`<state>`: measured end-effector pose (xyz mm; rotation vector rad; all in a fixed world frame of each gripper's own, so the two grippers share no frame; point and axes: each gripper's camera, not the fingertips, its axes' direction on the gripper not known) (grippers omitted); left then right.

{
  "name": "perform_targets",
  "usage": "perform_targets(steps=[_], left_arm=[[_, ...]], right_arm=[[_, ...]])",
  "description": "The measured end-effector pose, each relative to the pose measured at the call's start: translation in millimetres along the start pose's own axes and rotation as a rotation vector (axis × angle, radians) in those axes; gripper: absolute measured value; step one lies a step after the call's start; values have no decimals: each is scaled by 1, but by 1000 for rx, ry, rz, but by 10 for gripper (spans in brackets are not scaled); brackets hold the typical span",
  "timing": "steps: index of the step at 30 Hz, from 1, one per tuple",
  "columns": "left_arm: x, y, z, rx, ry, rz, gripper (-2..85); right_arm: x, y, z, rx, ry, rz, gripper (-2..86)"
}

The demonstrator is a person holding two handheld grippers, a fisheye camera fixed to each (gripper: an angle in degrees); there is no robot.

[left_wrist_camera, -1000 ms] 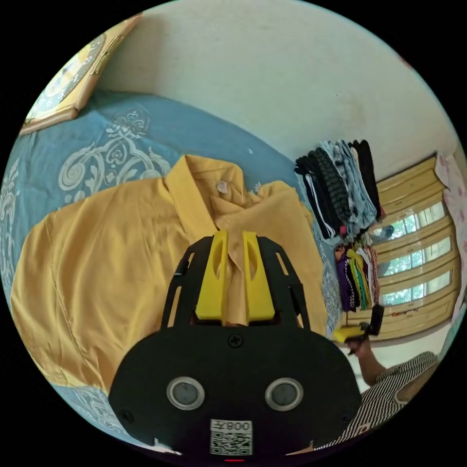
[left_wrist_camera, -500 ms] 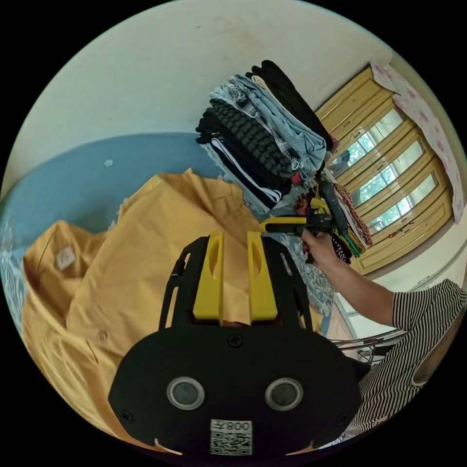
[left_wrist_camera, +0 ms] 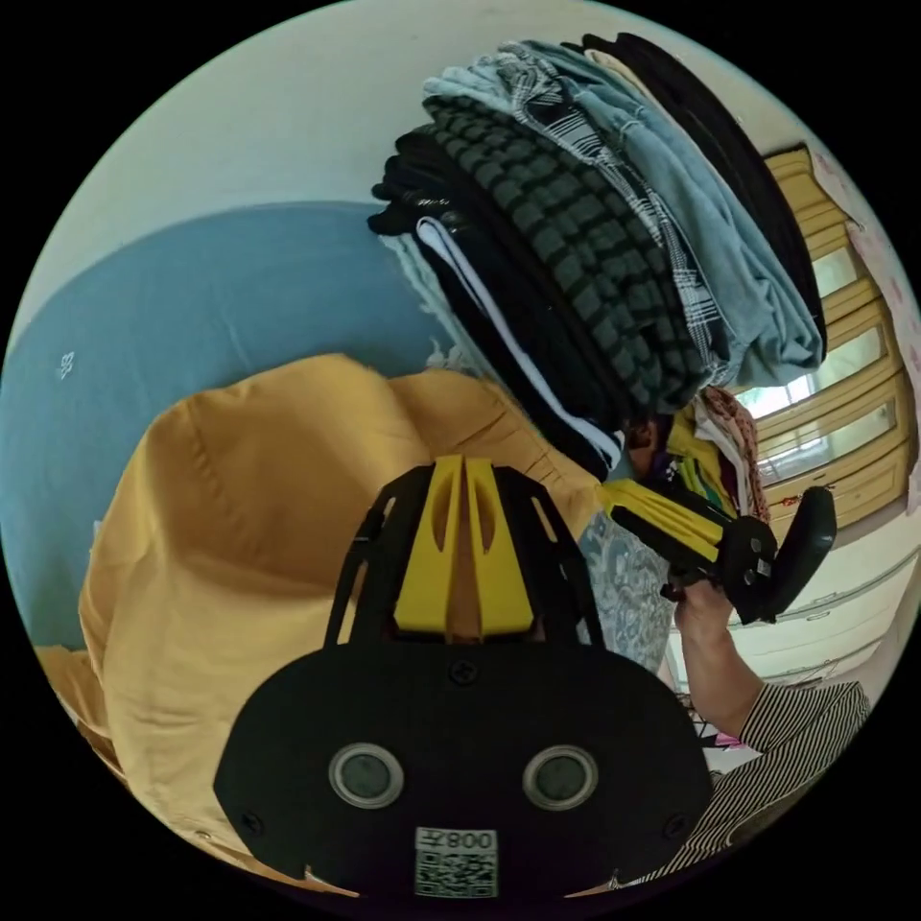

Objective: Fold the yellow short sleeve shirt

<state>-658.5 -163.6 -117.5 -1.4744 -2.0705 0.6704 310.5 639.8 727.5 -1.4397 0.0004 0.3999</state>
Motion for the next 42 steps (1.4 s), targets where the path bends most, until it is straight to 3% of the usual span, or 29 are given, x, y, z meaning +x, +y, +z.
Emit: perform_targets(steps=[5, 9, 15, 19, 21, 28, 33, 37, 42], left_arm=[[2, 22, -24, 64, 27, 25, 28], [-17, 103, -90, 172, 121, 29, 46], [-81, 272, -207, 229, -171, -216, 70], [-126, 363, -256, 215, -361, -454, 75], [-142, 386, -269, 233, -363, -524, 77], [-176, 393, -285, 274, -363, -518, 84], [-196, 375, -279, 217, -402, -475, 79], [-202, 376, -266, 113, -550, -464, 39], [-195, 397, -272, 88, -588, -395, 10]], right_arm=[[4, -18, 2, -51, -62, -1, 1], [3, -18, -2, -51, -37, 58, 1], [11, -4, -29, 0, -164, 134, 3], [-27, -22, -47, 41, -303, -10, 8], [-49, -43, -54, 67, -320, -70, 14], [-132, -168, -56, 101, -379, -270, 69], [-163, -231, -31, 14, -413, -252, 81], [-190, -249, 3, -136, -392, -254, 46], [-194, -249, -6, -82, -365, -222, 6]])
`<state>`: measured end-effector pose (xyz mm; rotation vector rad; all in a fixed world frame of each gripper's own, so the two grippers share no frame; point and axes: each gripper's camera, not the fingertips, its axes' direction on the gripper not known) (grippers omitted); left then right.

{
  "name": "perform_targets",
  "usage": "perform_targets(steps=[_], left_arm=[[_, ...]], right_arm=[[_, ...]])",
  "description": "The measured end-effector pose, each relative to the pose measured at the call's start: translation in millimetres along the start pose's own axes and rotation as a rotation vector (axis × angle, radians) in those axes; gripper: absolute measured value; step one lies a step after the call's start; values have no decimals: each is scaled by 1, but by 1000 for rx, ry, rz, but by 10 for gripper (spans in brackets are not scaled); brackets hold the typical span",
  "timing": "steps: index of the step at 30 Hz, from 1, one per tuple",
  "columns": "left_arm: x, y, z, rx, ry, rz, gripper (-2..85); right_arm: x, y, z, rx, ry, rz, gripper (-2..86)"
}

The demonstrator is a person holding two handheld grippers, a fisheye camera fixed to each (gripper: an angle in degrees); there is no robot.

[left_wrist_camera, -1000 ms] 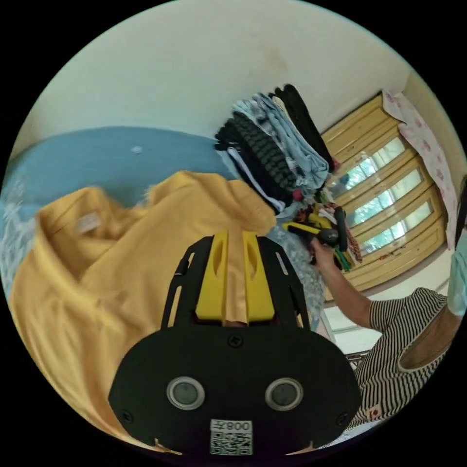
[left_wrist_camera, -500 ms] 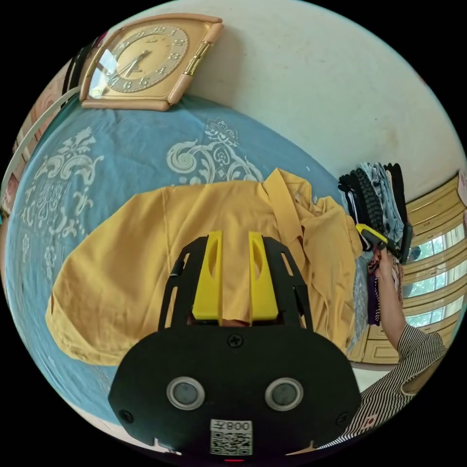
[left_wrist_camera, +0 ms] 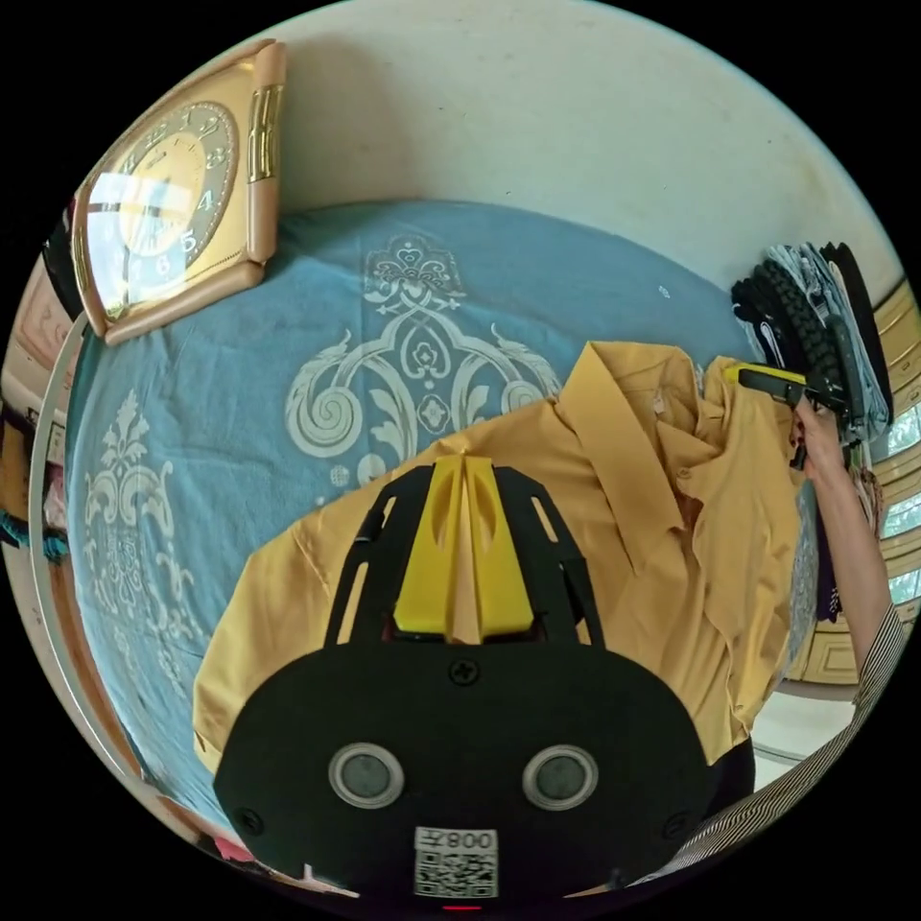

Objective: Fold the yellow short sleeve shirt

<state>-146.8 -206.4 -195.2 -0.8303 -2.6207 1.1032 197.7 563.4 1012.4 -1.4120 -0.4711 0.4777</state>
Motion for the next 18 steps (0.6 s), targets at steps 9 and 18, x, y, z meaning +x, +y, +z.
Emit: perform_targets(steps=[9, 18], left_arm=[[-57, 41, -21, 87, 44, -166, 28], [-63, 157, -54, 205, 227, -97, 75]], right_arm=[[13, -2, -29, 89, -115, 170, 4], [-20, 46, -47, 171, -87, 215, 57]])
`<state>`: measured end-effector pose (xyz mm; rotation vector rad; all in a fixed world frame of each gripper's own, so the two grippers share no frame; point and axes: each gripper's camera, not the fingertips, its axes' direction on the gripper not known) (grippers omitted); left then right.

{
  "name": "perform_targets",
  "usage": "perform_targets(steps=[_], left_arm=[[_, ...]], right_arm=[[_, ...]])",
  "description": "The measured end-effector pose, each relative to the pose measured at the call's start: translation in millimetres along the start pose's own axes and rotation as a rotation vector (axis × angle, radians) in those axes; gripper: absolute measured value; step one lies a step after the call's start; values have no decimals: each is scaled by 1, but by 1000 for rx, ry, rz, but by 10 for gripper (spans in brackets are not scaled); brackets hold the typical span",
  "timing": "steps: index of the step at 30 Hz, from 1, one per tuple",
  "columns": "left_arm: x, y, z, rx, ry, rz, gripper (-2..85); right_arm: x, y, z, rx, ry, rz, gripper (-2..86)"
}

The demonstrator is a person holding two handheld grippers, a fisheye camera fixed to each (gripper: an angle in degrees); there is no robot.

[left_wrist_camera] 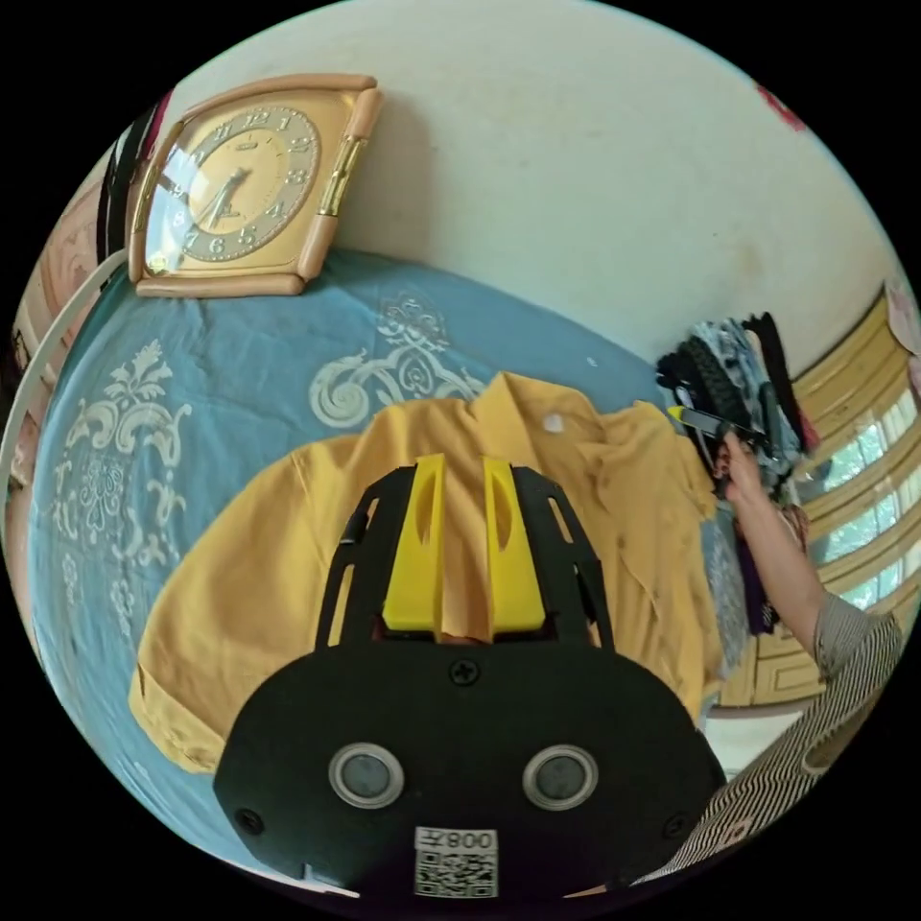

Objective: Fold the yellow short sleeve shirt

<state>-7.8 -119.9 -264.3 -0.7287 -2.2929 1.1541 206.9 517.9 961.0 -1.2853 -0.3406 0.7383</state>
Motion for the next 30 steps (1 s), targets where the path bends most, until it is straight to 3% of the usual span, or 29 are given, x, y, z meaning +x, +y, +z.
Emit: perform_targets(steps=[4, 8, 10, 14, 17, 22, 30], left_arm=[[12, 85, -23, -89, 194, 31, 85], [24, 166, -38, -202, 242, 24, 89], [32, 215, -42, -268, 277, -8, 96], [44, 265, -39, -369, 198, 13, 79], [43, 290, -36, -444, -38, 32, 22], [-5, 321, -80, -281, 139, -182, 6], [-29, 374, -103, -219, 224, -287, 4]], right_arm=[[-58, 51, -21, 20, -186, -160, 61], [-135, 123, -29, -59, -393, -363, 58], [-166, 156, -25, -127, -399, -413, 57], [-219, 225, -10, -319, -474, -431, 57], [-241, 263, -7, -415, -549, -390, 54], [-277, 306, -6, -510, -546, -396, 60], [-354, 355, 13, -612, -474, -480, 64]])
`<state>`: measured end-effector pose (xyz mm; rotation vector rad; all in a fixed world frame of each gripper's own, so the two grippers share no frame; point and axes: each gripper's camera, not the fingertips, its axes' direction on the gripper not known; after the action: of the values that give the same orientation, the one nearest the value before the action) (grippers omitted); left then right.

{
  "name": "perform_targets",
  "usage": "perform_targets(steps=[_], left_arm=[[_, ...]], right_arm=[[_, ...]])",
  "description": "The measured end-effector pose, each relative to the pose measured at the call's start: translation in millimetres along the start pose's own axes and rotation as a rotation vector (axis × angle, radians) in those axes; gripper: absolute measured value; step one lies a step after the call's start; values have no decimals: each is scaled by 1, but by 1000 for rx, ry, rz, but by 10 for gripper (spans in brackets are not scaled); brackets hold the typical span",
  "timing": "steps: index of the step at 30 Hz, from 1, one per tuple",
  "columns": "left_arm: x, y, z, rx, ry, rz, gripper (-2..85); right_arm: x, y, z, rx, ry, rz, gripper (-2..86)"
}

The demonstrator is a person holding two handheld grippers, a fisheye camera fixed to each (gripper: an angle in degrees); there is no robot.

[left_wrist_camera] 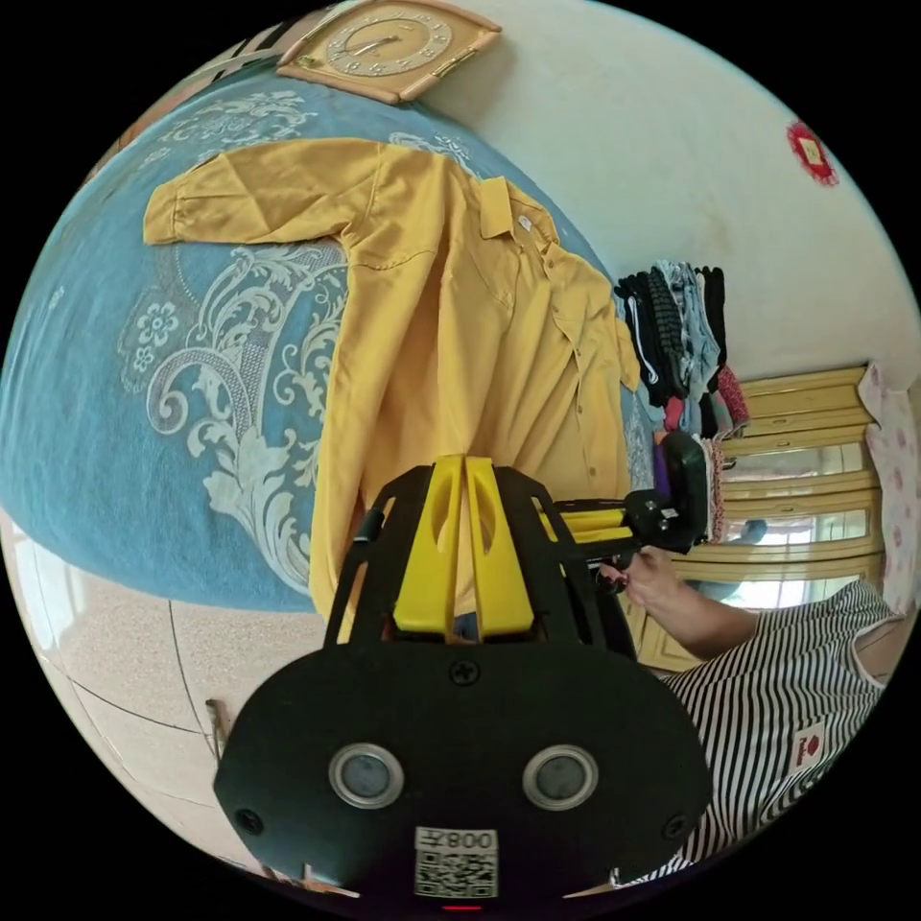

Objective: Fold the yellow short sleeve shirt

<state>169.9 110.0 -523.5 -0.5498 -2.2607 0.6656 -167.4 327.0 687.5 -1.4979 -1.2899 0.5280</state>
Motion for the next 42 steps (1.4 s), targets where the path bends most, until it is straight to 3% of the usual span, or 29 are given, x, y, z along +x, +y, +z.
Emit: perform_targets(steps=[21, 33, 38, 42], left_arm=[[-14, 41, 8, 29, 55, -6, 4], [0, 32, 27, 38, 80, -25, 3], [18, 18, 34, 50, 108, 7, 4], [39, 2, 49, 43, 131, 59, 5]], right_arm=[[-41, 20, 23, 42, -133, 109, 74], [-45, 20, 22, 6, -158, 79, 6], [-44, 40, -22, 93, -261, 50, 2], [-36, 66, -66, 185, -212, 69, 1]])
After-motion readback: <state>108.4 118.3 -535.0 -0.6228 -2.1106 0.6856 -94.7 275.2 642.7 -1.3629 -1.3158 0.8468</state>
